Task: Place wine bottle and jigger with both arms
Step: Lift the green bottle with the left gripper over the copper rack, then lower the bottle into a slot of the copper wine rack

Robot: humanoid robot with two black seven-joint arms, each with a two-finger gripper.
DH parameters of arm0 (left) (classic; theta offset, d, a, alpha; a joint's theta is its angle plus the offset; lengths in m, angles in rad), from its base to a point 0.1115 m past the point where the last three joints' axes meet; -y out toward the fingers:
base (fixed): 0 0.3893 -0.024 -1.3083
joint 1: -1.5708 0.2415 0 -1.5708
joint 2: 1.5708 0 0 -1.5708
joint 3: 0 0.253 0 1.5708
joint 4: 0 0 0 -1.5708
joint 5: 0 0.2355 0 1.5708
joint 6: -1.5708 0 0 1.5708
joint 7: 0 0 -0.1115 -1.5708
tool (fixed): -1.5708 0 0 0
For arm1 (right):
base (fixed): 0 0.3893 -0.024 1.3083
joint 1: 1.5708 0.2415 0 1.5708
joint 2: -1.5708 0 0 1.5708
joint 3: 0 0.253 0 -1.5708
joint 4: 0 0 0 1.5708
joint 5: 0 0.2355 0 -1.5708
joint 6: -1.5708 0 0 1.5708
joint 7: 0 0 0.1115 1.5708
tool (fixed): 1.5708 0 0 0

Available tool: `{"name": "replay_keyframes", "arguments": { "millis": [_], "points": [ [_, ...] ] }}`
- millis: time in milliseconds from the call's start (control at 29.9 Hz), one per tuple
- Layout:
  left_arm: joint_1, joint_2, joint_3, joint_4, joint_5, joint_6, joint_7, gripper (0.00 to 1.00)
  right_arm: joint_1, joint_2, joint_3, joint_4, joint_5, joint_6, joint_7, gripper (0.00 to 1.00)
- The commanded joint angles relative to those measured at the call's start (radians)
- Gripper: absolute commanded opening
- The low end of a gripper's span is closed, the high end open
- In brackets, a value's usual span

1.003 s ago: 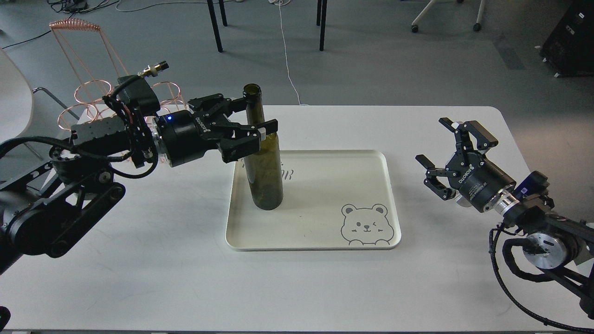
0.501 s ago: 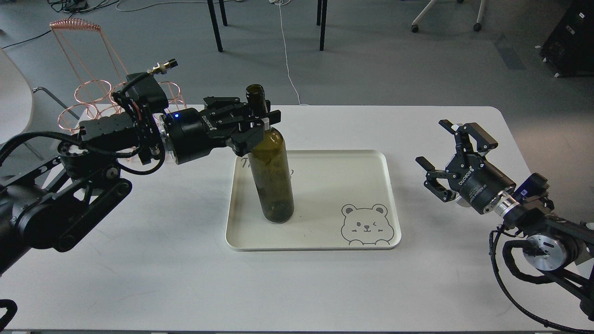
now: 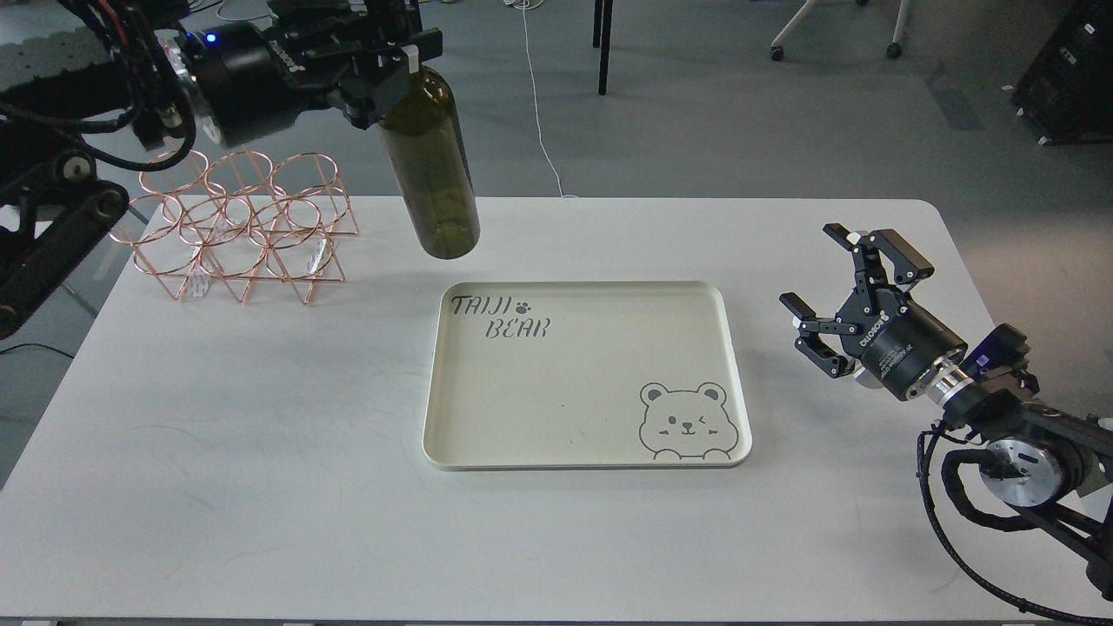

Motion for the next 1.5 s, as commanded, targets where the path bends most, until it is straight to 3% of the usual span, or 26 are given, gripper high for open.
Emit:
{"name": "replay_keyframes", "arguments": {
  "millis": [0,301,969,1470],
  "points": [
    [-0.051,0.062,0.001,0.074,-0.002,-0.001,0.000,0.11,0.000,0.004,0.000,-0.001,0.000,0.000,0.000,0.97],
    [-0.055,0.133,0.003,0.163,0.002,-0.029,0.000,0.11,0.000,0.006,0.000,-0.004,0.000,0.000,0.000,0.97],
    [-0.042,0.066,0.024,0.326,0.002,0.017,0.000,0.11,-0.006,0.008,0.008,-0.002,0.000,0.000,0.000,0.97],
    [-0.039,0.064,0.059,0.343,0.007,0.029,0.000,0.12,-0.012,0.008,0.008,-0.001,0.002,0.000,0.000,0.97]
  ]
}}
